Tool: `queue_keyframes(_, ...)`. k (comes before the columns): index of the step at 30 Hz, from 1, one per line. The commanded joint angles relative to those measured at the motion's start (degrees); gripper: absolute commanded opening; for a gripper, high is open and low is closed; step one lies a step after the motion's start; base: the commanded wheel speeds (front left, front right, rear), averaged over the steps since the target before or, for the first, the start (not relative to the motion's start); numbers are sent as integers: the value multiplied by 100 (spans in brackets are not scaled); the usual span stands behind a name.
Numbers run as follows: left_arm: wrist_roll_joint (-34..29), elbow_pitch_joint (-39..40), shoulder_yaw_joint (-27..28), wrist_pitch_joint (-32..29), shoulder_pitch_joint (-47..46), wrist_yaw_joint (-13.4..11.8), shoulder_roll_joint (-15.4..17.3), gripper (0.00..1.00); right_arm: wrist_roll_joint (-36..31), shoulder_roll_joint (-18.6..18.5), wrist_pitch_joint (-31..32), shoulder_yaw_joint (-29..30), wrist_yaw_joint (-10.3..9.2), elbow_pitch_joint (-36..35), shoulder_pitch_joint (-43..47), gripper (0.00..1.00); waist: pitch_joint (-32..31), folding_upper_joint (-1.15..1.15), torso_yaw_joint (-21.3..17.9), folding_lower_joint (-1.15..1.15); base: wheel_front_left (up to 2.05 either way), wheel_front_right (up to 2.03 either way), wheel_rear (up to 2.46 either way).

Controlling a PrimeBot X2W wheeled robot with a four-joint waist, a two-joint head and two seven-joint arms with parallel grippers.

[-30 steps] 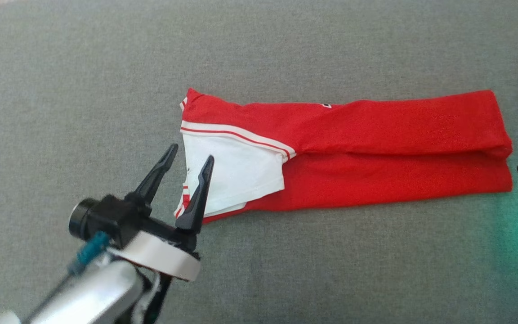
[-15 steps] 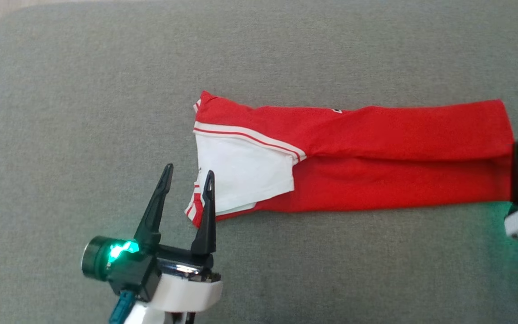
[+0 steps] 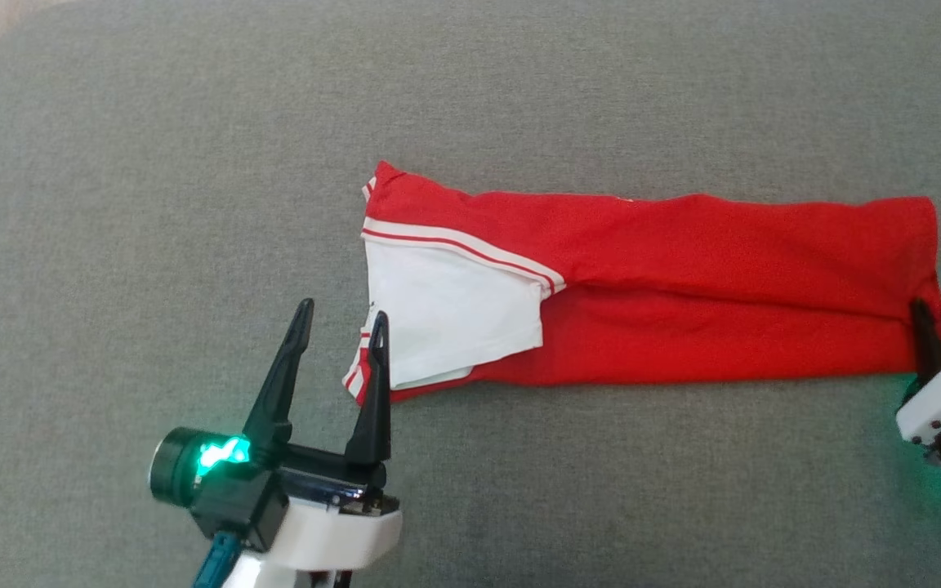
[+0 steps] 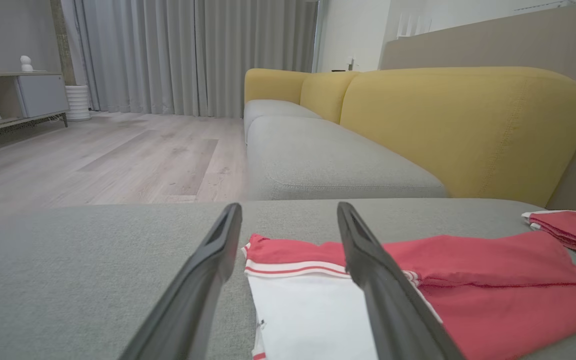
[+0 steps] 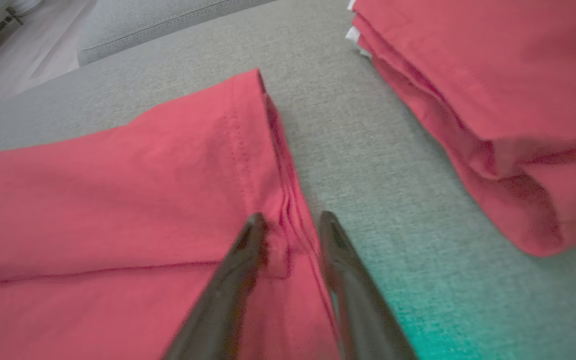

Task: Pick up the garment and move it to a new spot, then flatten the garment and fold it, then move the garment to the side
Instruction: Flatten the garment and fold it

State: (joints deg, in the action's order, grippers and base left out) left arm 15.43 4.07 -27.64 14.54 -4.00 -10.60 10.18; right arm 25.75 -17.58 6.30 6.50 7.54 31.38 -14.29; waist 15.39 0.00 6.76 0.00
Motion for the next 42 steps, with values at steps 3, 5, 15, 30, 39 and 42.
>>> queue_keyframes(3, -182, 153, 377, 45, -13, 160, -131, 100, 156, -213, 84, -264, -5, -298, 228, 0, 3, 0, -91, 0, 0, 0, 0)
queue_keyframes(5, -253, 144, 471, 45, 10, 230, -183, 100, 115, -313, -27, -213, -5, -390, 209, 0, 7, 0, -145, 0, 0, 0, 0)
queue_keyframes(15, -492, 54, 804, 46, 108, 550, -358, 100, 289, -958, 38, 170, -5, -1164, -29, 0, -92, 0, -391, 0, 0, 0, 0)
queue_keyframes(30, -550, -76, 951, 46, 156, 840, -623, 100, 1687, 717, 1202, -735, -5, -4328, 358, 0, -220, 0, -221, 0, 0, 0, 0)
queue_keyframes(39, -503, -167, 936, 46, 153, 949, -710, 100, 1380, 1461, 863, -2065, -5, -3796, 329, 0, -244, 0, 160, 0, 0, 0, 0)
queue_keyframes(42, -490, -175, 927, 46, 150, 967, -719, 100, 1565, 1467, 480, -2500, -5, -3395, 242, 0, -227, 0, 258, 0, 0, 0, 0)
